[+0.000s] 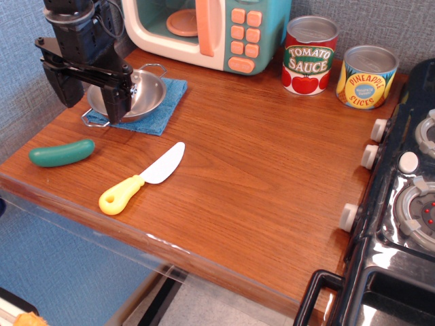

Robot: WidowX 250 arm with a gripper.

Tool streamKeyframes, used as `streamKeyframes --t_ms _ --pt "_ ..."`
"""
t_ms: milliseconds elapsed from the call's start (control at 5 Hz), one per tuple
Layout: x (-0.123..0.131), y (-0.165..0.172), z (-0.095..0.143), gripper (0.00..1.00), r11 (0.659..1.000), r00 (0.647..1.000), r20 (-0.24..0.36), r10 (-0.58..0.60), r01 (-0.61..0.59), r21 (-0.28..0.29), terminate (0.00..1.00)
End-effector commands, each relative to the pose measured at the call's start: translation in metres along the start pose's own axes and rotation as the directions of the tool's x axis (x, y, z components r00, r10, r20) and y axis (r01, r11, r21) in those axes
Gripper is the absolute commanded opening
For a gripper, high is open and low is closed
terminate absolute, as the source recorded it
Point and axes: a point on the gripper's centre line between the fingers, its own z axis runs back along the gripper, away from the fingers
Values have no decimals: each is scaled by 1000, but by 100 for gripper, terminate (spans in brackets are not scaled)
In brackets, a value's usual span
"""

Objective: Move the cucumber to the right of the knife

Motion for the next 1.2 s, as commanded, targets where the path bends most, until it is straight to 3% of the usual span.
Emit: streamKeyframes --t_ms 0,600,1000 --pt "0 0 0 100 1000 1000 0 0 0 0 0" --pt "-9 56 -31 100 986 990 -49 -135 139 96 0" --pt "-37 81 -47 100 975 970 -129 -207 215 49 0"
